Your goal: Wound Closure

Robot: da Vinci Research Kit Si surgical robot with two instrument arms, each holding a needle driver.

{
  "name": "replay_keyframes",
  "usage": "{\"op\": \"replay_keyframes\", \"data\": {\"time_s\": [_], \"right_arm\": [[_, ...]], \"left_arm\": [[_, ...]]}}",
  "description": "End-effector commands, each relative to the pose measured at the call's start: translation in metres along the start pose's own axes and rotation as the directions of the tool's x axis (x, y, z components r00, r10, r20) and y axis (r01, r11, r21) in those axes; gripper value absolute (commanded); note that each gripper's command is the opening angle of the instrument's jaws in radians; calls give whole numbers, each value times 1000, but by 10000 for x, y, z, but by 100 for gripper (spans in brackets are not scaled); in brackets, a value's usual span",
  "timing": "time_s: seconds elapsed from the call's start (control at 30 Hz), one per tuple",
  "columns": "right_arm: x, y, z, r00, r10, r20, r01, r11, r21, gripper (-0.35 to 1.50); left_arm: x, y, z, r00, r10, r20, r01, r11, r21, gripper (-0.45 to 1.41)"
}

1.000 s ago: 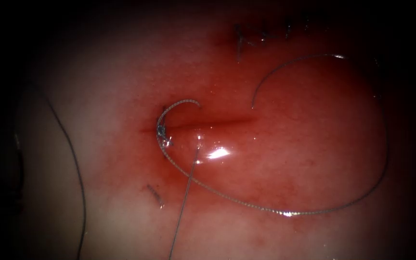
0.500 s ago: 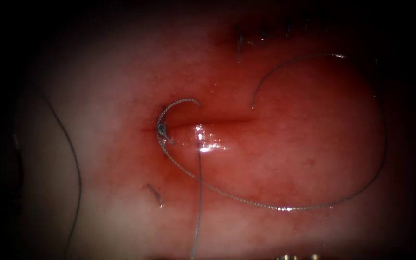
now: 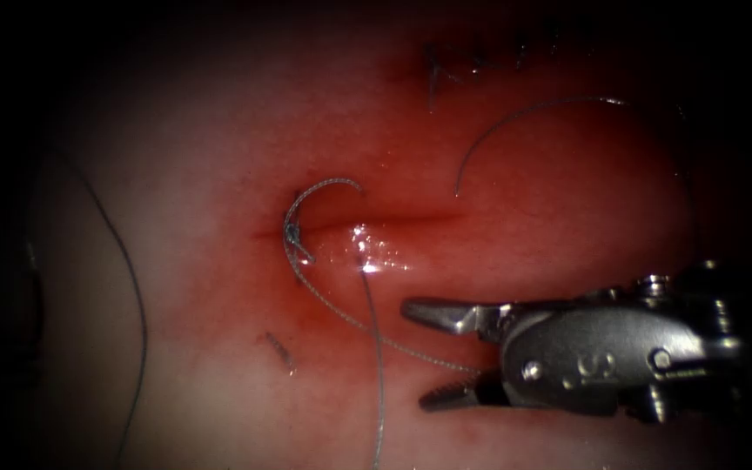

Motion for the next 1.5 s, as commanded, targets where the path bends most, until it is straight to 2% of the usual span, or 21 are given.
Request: {"op": "replay_keyframes", "data": {"time_s": [0.03,0.1,0.17,0.43,0.47,0.57,0.6,0.73,0.8,0.83,0.87,0.9,0.93,0.97,1.0,1.1,1.27,1.37,1.5], "right_arm": [[-13,5,16,1000,3,1,-3,1000,-8,121],[-21,10,26,1000,11,-10,-12,1000,-17,121],[-32,15,49,998,60,-30,-60,998,-16,120],[-57,23,91,997,75,-13,-76,996,-49,121],[-64,20,95,997,78,0,-78,996,-40,113],[-68,16,99,997,76,11,-75,997,-33,103],[-71,15,101,996,84,14,-83,996,-34,93],[-71,13,106,996,89,18,-88,995,-36,91],[-70,12,109,995,94,19,-93,995,-38,81],[-69,11,109,995,99,19,-98,994,-38,71],[-69,10,109,994,105,19,-104,994,-38,36],[-69,9,108,992,122,16,-121,992,-38,-15],[-69,8,107,990,138,20,-137,990,-32,-35],[-69,8,106,989,144,29,-143,989,-33,-35],[-70,6,102,984,158,76,-155,987,-48,-35],[-70,5,97,980,165,111,-163,986,-34,-35],[-62,-8,81,973,186,135,-186,982,-17,-35],[-41,-29,70,973,188,136,-193,981,28,-35],[1,-69,54,977,164,139,-178,980,90,-35]], "left_arm": [[1,1,9,1000,1,1,-1,1000,-2,-45],[1,1,9,1000,1,1,-1,1000,-1,-45],[1,1,11,1000,0,-2,0,1000,-4,-45],[1,2,11,1000,2,0,-2,1000,-7,-45],[0,2,11,1000,2,0,-2,1000,-7,-45],[0,2,11,1000,1,0,-1,1000,-7,-45],[1,2,11,1000,1,0,-1,1000,-7,-45],[1,2,12,1000,1,0,-1,1000,-6,-45],[1,2,12,1000,1,0,-1,1000,-6,-45],[1,3,11,1000,1,1,-1,1000,-6,-45],[1,3,11,1000,1,1,-1,1000,-6,-45],[1,3,11,1000,1,1,-1,1000,-6,-45],[1,3,11,1000,1,1,-1,1000,-6,-45],[1,3,11,1000,1,1,-1,1000,-6,-45],[1,3,11,1000,0,1,0,1000,-6,-45],[1,3,11,1000,0,1,0,1000,-6,-45],[1,3,11,1000,0,1,0,1000,-6,-45],[1,3,11,1000,0,1,0,1000,-6,-45],[1,3,11,1000,0,1,0,1000,-6,-45]]}}
